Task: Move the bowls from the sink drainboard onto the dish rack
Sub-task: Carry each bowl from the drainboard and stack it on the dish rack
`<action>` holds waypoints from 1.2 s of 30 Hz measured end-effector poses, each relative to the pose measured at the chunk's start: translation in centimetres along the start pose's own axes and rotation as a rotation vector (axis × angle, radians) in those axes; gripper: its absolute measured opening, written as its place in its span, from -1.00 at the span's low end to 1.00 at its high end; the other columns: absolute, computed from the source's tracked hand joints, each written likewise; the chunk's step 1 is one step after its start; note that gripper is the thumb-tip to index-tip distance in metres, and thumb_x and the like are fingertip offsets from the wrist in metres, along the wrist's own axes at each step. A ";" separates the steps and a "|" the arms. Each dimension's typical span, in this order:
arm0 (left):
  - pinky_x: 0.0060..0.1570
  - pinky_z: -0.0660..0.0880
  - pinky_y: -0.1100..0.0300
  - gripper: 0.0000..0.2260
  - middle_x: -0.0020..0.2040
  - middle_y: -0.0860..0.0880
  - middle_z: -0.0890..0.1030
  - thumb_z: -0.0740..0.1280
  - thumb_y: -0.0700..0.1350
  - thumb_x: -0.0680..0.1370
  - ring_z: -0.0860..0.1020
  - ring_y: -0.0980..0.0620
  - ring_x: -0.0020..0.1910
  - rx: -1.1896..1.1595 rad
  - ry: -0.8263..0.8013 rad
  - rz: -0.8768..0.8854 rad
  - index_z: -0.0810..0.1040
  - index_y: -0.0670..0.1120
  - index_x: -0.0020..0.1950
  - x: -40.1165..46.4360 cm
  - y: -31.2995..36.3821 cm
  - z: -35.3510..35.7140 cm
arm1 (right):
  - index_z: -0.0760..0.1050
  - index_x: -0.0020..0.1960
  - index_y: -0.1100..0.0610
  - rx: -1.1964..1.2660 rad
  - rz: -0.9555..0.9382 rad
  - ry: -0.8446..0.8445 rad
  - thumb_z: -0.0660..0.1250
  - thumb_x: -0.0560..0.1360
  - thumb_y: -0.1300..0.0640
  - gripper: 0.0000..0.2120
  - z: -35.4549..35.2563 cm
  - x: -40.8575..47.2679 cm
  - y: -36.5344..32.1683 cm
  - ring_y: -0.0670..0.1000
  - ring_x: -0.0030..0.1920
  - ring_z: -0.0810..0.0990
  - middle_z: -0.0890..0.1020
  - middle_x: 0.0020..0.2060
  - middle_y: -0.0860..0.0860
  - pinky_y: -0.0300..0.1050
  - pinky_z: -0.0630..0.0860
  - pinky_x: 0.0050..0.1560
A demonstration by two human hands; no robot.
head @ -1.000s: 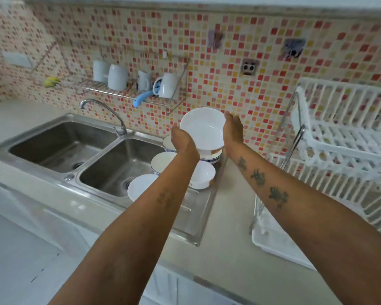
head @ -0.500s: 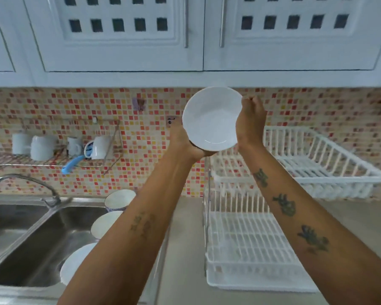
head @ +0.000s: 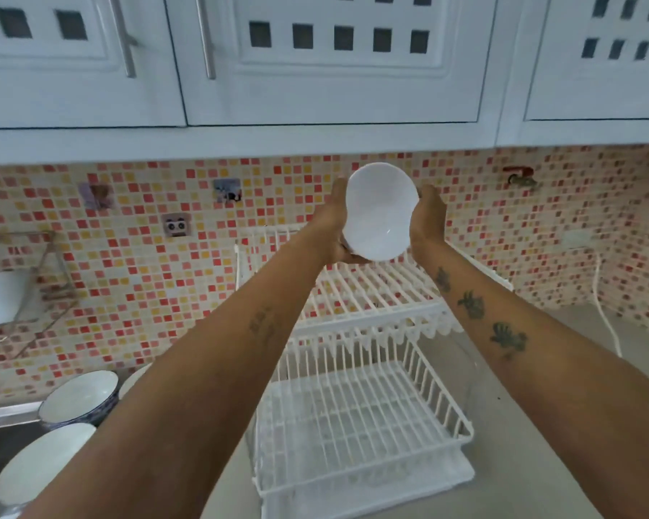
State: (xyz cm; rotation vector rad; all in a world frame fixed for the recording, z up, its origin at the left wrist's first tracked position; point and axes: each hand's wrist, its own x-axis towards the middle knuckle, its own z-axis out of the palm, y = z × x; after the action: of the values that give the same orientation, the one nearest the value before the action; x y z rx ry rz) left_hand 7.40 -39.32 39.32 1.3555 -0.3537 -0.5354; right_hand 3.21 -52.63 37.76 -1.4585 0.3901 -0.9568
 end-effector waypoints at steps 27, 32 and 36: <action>0.20 0.39 -0.01 -0.30 0.21 -0.10 0.38 0.58 0.16 0.27 0.25 -0.05 0.08 1.476 -0.191 0.515 0.39 -0.12 0.24 6.4 -8.0 4.0 | 0.30 0.34 0.41 -1.388 0.384 -0.654 0.05 0.62 0.19 -0.61 -3.5 4.9 1.1 0.27 0.12 0.65 0.61 0.12 0.37 0.17 0.56 0.21; 0.29 0.39 -0.05 -0.33 0.32 -0.12 0.32 0.58 0.08 0.32 0.34 -0.13 0.26 1.377 -0.212 0.460 0.36 -0.13 0.28 6.0 -7.7 3.6 | 0.40 0.32 0.33 -1.538 0.127 -0.540 0.22 0.58 0.21 -0.65 -3.2 3.8 0.1 0.16 0.04 0.61 0.60 0.01 0.16 -0.08 0.56 0.11; 0.46 0.25 -0.02 -0.13 0.57 -0.10 0.15 0.50 0.07 0.43 0.23 -0.11 0.51 1.197 -0.227 0.331 0.07 -0.08 0.57 5.0 -6.3 2.2 | 0.49 0.11 0.19 -1.378 -0.195 -0.363 0.39 0.47 0.07 -0.71 -0.3 3.0 -0.2 0.09 -0.18 0.52 0.46 -0.29 0.02 -0.09 0.46 -0.18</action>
State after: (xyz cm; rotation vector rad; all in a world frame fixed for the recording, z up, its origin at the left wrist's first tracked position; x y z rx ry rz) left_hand 9.39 -44.66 33.27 2.3107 -1.1849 -0.1585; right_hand 4.67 -55.00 38.85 -2.8996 0.6979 -0.4740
